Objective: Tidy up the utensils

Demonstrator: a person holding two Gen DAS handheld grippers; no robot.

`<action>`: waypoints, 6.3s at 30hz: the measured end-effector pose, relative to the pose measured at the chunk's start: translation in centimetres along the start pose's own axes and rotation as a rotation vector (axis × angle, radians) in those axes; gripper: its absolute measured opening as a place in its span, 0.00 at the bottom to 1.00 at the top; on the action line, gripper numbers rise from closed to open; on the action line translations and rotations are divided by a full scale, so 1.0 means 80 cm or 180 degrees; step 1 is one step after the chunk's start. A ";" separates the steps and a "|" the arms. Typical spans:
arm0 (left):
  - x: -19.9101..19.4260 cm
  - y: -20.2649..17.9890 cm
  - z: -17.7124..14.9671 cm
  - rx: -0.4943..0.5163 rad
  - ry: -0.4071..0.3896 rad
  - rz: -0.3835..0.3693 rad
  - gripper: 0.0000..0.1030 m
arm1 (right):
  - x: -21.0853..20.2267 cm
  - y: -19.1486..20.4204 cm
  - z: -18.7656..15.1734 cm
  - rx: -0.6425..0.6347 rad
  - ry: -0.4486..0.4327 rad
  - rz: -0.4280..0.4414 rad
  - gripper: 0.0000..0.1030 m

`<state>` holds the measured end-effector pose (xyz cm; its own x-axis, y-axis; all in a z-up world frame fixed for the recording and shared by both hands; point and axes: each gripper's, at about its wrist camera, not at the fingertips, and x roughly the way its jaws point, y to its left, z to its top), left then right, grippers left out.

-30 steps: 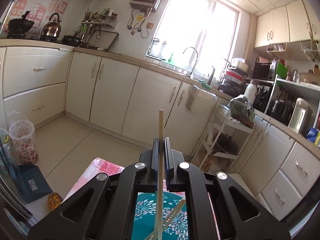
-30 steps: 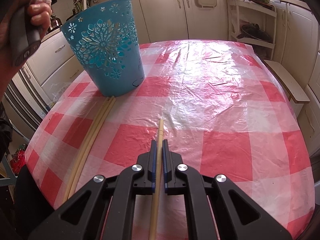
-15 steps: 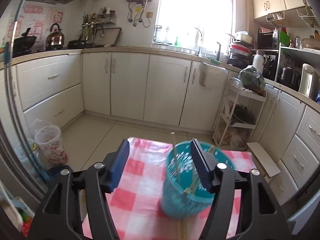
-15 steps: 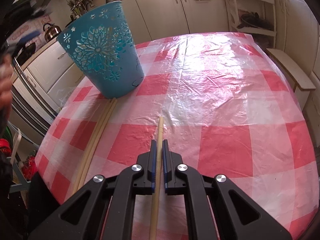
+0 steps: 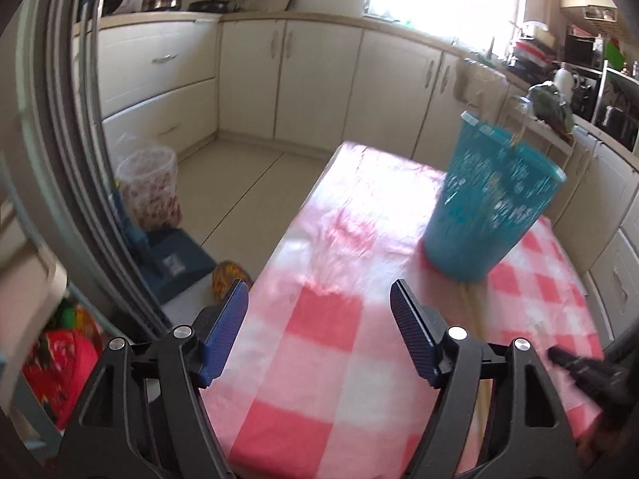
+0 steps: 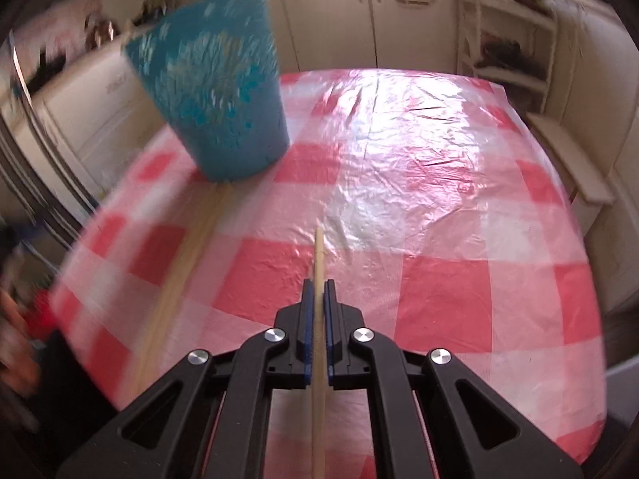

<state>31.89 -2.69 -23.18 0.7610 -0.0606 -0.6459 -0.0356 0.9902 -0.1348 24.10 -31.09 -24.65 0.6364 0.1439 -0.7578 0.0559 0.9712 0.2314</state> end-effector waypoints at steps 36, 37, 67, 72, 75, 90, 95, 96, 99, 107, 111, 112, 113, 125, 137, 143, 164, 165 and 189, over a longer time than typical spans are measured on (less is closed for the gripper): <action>0.024 0.019 -0.040 -0.0105 -0.0261 0.0385 0.74 | -0.035 0.100 0.263 0.0156 -0.1815 0.0474 0.06; 0.025 0.019 -0.040 -0.0102 -0.0251 0.0388 0.74 | -0.031 0.102 0.261 0.0107 -0.1769 0.0468 0.06; -0.010 -0.001 -0.052 0.0145 -0.0399 0.0592 0.80 | -0.022 0.056 -0.013 0.0008 -0.0448 0.0127 0.30; -0.014 0.000 -0.053 0.0138 -0.0380 0.0599 0.82 | -0.006 0.069 -0.015 -0.0069 -0.0316 0.0140 0.30; -0.016 0.001 -0.055 0.0144 -0.0359 0.0605 0.83 | 0.002 0.071 -0.024 -0.0077 -0.0253 0.0128 0.30; -0.010 0.005 -0.062 0.0160 -0.0267 0.0600 0.86 | 0.031 0.100 -0.022 -0.0156 -0.0136 0.0109 0.30; -0.006 0.006 -0.062 0.0160 -0.0241 0.0600 0.86 | 0.034 0.105 -0.023 -0.0237 -0.0121 0.0057 0.30; -0.005 0.006 -0.063 0.0163 -0.0231 0.0601 0.86 | 0.033 0.104 -0.023 -0.0227 -0.0115 0.0057 0.30; -0.002 0.005 -0.063 0.0169 -0.0217 0.0602 0.86 | 0.031 0.097 -0.023 -0.0121 -0.0135 0.0153 0.30; -0.001 0.003 -0.065 0.0190 -0.0205 0.0604 0.86 | 0.037 0.093 -0.004 -0.0084 -0.0173 -0.0005 0.30; -0.002 0.003 -0.062 0.0173 -0.0195 0.0595 0.86 | 0.047 0.094 0.000 -0.0172 -0.0101 -0.0157 0.26; -0.004 0.002 -0.060 0.0160 -0.0196 0.0565 0.86 | 0.048 0.095 0.001 -0.0205 -0.0092 -0.0179 0.25; -0.006 0.001 -0.057 0.0153 -0.0202 0.0535 0.86 | 0.047 0.093 0.001 -0.0215 -0.0082 -0.0171 0.23; 0.029 -0.108 -0.033 0.0498 0.0371 -0.0196 0.86 | 0.026 0.033 -0.011 -0.0089 -0.0105 -0.0030 0.10; 0.076 -0.149 -0.046 0.0769 0.0785 -0.0023 0.86 | 0.025 0.020 -0.010 0.0034 -0.0144 0.0187 0.10; 0.080 -0.152 -0.049 0.0808 0.0812 0.0068 0.83 | 0.025 0.018 -0.010 0.0085 -0.0134 0.0244 0.10; 0.061 -0.110 -0.042 0.0853 0.0883 -0.0321 0.08 | 0.026 0.023 -0.006 -0.0015 -0.0013 0.0260 0.13; 0.064 -0.111 -0.040 0.0864 0.0880 -0.0281 0.11 | 0.030 0.020 -0.002 0.0042 -0.0016 0.0250 0.15; 0.122 -0.134 0.003 0.0870 0.1020 -0.0190 0.17 | 0.043 0.020 0.020 -0.0376 0.0123 0.0258 0.27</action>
<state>39.87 -13.90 -27.84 0.5152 -0.1120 -0.8497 0.2082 0.9781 -0.0027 27.64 -29.32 -25.89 0.6051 0.2279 -0.7629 -0.0869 0.9713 0.2212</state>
